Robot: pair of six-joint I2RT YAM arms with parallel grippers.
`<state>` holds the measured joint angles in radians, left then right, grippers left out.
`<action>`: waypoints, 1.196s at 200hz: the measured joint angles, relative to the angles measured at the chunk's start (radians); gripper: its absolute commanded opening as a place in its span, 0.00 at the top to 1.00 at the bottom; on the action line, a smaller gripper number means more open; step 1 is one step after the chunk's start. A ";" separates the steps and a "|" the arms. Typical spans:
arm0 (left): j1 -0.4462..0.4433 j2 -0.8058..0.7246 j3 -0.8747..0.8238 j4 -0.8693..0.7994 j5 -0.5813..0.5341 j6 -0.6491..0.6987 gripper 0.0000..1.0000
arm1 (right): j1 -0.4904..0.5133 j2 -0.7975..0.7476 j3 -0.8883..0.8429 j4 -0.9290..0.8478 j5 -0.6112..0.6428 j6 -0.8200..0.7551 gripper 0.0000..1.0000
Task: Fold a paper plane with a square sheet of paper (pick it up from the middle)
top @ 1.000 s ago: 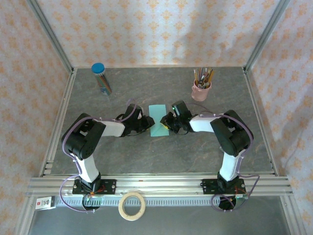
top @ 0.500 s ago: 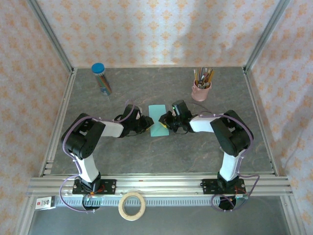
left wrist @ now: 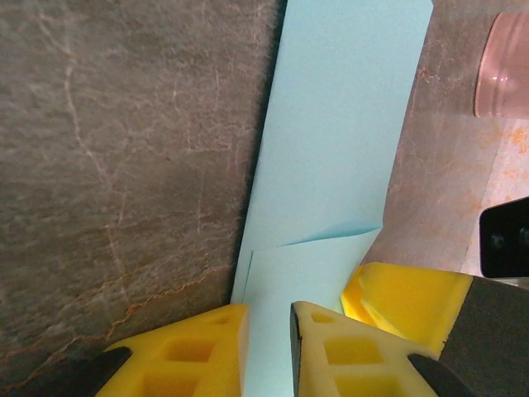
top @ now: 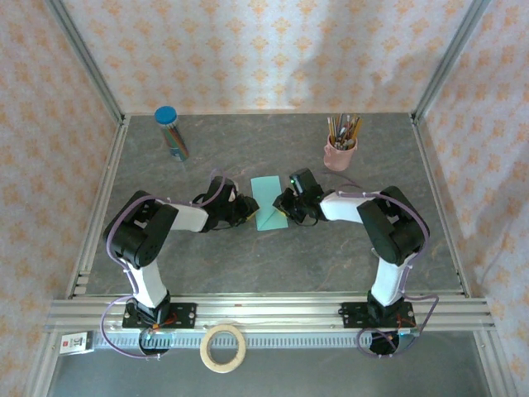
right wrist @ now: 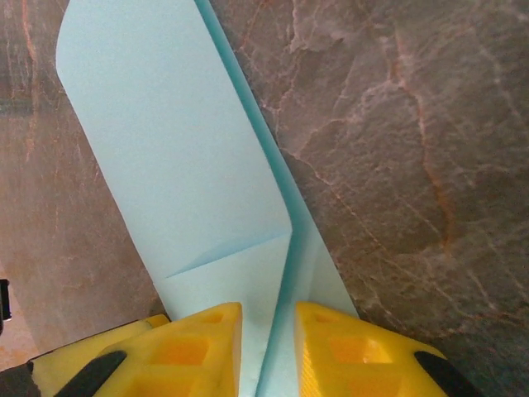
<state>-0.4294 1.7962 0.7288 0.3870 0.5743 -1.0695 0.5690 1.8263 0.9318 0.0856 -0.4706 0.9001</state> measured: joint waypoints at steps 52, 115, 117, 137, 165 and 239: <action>0.006 0.009 0.000 0.008 0.020 -0.004 0.77 | 0.000 0.005 0.005 0.022 -0.046 -0.011 0.78; 0.007 0.012 0.002 0.003 0.020 -0.003 0.81 | 0.002 0.004 0.005 0.023 -0.028 -0.014 0.78; 0.007 0.013 0.002 0.003 0.020 -0.003 0.81 | 0.002 0.003 0.005 0.021 -0.025 -0.014 0.78; 0.008 0.013 0.008 -0.015 0.018 0.001 0.84 | 0.002 0.003 0.009 -0.023 0.016 -0.030 0.78; 0.008 0.017 0.034 -0.071 0.007 0.024 0.88 | 0.002 0.003 0.028 -0.051 0.050 -0.047 0.78; 0.006 0.024 0.074 -0.155 -0.006 0.076 0.91 | 0.002 0.006 0.059 -0.084 0.064 -0.071 0.79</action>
<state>-0.4236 1.8206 0.8028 0.2317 0.5682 -0.9936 0.5709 1.8324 0.9905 0.0013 -0.4068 0.8291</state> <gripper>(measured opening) 0.096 0.215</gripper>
